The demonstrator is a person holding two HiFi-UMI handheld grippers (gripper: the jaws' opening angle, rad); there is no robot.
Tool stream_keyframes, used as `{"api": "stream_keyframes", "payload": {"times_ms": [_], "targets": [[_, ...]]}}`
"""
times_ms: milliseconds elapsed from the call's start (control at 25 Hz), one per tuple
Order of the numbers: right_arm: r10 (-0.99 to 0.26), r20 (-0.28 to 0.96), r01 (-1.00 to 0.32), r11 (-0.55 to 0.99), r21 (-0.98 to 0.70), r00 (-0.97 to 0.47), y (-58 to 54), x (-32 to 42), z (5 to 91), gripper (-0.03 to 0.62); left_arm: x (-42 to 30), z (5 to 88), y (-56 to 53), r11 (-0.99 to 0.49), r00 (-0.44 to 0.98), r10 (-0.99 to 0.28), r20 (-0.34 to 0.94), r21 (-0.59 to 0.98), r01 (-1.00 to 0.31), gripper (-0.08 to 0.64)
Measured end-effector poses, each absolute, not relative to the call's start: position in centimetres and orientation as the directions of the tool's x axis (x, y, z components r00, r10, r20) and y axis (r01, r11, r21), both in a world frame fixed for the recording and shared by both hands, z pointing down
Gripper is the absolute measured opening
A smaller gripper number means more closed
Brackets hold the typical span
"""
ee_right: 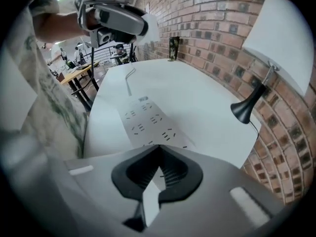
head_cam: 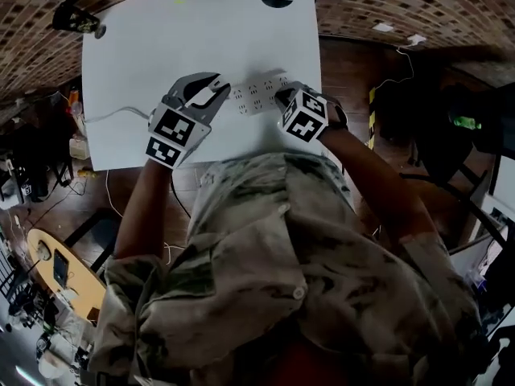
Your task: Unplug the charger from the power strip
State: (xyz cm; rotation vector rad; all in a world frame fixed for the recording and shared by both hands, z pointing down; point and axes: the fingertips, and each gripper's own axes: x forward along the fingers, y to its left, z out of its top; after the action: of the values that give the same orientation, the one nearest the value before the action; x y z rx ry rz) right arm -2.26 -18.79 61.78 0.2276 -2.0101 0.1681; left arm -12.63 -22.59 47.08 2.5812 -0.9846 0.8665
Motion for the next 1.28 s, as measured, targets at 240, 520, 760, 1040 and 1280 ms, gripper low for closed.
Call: {"api": "stream_keyframes", "payload": {"times_ms": [240, 520, 760, 1040, 1280], "targets": [[-0.123, 0.816, -0.174, 0.984, 0.028, -0.564, -18.3, 0.3, 56.9, 0.002, -12.6, 44.3, -18.8, -0.580, 0.474, -0.658, 0.585, 0.007, -0.815, 0.107], [-0.059, 0.721, -0.035, 0.998, 0.048, -0.691, -13.3, 3.0, 53.7, 0.002, -11.8, 41.9, -9.4, -0.373, 0.305, -0.731, 0.611, 0.018, -0.928, 0.107], [-0.015, 0.681, 0.032, 0.998, 0.056, -0.732, -8.2, 4.4, 50.8, 0.003, -10.8, 40.0, -3.0, -0.322, 0.263, -0.748, 0.610, 0.013, -0.947, 0.109], [-0.075, 0.666, -0.050, 0.997, 0.056, -0.742, -2.0, 6.9, 48.5, 0.014, -9.8, 37.6, 3.0, -0.341, 0.268, -0.804, 0.531, -0.042, -0.939, 0.107], [-0.230, 0.582, -0.210, 0.972, 0.103, -0.780, 4.3, 6.6, 43.6, 0.031, -10.6, 35.6, 12.6, -0.379, 0.318, -0.838, 0.444, -0.053, -0.924, 0.107]]}}
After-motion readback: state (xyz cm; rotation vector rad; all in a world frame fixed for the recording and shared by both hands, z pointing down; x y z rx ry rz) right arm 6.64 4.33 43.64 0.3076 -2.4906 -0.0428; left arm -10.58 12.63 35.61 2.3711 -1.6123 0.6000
